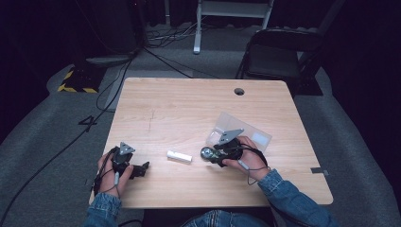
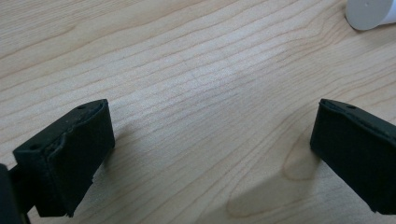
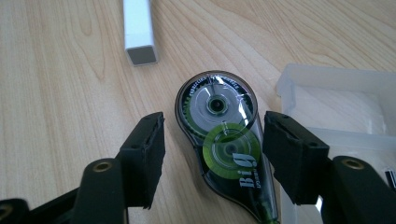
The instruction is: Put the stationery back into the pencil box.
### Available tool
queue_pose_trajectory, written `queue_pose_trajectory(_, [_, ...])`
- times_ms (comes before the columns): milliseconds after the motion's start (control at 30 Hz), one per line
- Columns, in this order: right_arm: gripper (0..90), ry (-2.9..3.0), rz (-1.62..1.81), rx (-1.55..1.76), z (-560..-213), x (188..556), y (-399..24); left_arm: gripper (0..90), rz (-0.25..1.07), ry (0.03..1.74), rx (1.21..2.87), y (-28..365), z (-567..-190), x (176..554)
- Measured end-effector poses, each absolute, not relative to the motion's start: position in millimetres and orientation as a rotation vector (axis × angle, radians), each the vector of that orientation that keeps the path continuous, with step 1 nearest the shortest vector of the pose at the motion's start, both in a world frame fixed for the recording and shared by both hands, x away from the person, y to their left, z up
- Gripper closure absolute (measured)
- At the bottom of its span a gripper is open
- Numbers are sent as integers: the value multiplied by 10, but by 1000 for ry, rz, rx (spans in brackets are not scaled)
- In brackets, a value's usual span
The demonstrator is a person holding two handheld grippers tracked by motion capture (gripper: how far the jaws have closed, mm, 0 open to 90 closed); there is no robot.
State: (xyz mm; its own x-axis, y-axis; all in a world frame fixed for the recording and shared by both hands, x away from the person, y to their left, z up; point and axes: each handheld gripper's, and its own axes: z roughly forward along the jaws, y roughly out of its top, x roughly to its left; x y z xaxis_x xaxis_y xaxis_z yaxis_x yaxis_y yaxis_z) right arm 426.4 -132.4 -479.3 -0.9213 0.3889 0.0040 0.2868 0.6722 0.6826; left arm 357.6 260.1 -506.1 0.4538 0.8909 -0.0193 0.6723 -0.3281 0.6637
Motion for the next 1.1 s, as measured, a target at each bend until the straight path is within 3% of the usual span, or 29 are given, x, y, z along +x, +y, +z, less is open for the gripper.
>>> queue_pose_trajectory(467, [366,2741,1068,550,-4823,4253,-1297,0,470,1299,2102,2601,-5062,3576])
queue_pose_trajectory(1100, [400,2801,1104,513,-4721,4102,-1290,0,466,1300,2101,2600,-5063,3575])
